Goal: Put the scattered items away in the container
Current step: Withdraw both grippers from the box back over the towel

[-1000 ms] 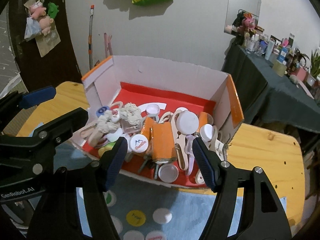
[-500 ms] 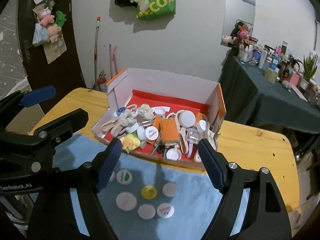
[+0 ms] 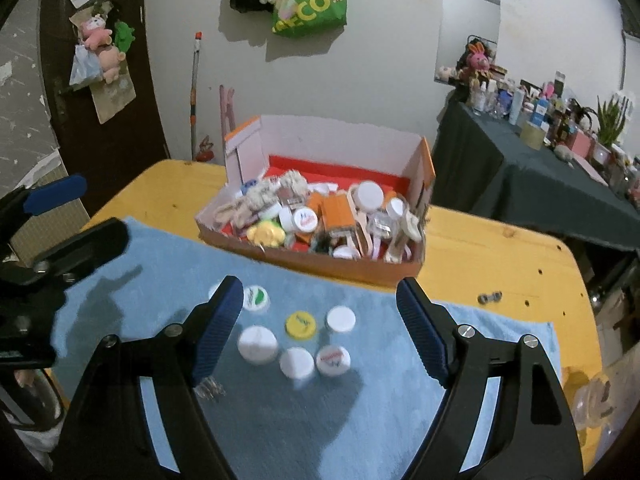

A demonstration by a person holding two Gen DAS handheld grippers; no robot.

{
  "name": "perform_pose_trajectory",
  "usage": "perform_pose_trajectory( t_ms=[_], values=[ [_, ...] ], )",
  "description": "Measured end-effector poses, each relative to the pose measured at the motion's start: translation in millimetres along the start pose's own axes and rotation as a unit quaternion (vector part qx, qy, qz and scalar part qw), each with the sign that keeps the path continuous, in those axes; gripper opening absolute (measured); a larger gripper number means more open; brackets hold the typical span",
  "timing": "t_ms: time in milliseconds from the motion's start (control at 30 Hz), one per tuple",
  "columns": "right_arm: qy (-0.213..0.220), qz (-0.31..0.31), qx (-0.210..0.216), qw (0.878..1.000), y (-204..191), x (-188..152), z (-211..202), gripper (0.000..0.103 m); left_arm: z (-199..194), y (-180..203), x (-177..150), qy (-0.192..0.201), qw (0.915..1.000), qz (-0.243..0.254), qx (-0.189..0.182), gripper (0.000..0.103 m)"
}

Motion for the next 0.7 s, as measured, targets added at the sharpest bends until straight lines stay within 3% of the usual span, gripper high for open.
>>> perform_pose_trajectory(
  t_ms=[300,700],
  values=[
    [-0.034,0.011,-0.001,0.999,13,-42,18,0.079,0,6,-42,-0.013,0.9994,0.028,-0.016,0.095],
    [-0.093,-0.045,-0.011,0.995,17,-79,49,0.079,35,18,-93,-0.078,0.9918,0.073,-0.07,0.095]
  ],
)
Point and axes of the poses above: each gripper's, at about its wrist camera, not at the fingertips, and z roughly the way its jaws point, y to its right, x to its top, the point moved 8 cm from there along z, roughly the way its jaws point, and after that the axes turned 12 degrees about -z, right-handed, at the moved point
